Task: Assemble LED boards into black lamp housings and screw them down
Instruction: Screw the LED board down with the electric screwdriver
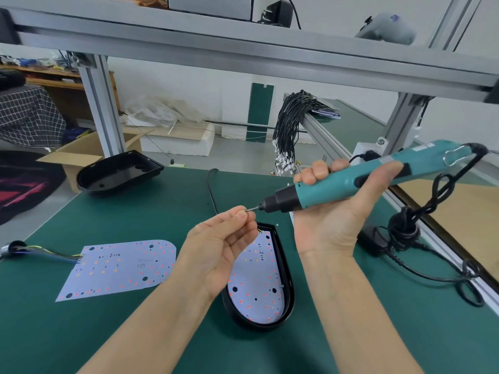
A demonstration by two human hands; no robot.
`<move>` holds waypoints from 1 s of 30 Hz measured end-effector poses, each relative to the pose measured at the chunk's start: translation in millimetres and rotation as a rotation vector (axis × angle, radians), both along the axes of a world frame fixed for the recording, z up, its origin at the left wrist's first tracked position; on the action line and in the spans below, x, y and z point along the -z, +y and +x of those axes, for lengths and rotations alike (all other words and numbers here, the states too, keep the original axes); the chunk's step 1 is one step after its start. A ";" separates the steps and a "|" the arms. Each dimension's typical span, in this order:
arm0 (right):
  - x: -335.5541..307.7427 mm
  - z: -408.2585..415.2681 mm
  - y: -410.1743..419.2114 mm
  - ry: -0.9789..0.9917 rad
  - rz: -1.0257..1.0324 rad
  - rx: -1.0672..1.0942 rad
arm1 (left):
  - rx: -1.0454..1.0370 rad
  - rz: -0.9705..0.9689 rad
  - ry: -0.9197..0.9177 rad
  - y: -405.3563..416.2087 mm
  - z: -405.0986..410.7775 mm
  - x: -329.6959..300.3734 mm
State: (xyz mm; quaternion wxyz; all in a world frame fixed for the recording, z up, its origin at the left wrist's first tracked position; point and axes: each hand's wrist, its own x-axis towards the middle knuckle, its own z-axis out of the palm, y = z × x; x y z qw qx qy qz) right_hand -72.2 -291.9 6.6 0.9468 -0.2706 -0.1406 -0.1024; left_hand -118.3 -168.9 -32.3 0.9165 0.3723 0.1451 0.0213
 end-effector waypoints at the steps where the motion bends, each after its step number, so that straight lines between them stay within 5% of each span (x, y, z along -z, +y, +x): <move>1: 2.0 0.8 -2.1 0.015 0.012 0.016 | 0.000 0.014 0.001 -0.4 0.1 0.6; 9: 3.6 1.8 1.8 0.050 0.034 0.028 | -0.045 0.061 0.014 -14.2 2.9 -2.2; 19: -1.3 16.9 -20.0 0.097 0.150 0.042 | -0.059 0.496 -0.042 24.1 5.6 -16.8; 23: 2.3 18.8 -25.8 0.138 0.126 0.015 | -0.095 0.956 -0.092 36.3 9.8 -7.6; 28: 5.9 19.3 -35.9 0.130 0.070 0.030 | 0.224 1.909 -0.267 12.0 17.4 -1.9; 30: 7.4 17.7 -40.0 0.118 0.027 0.054 | 0.344 2.130 -0.346 -4.6 22.8 2.5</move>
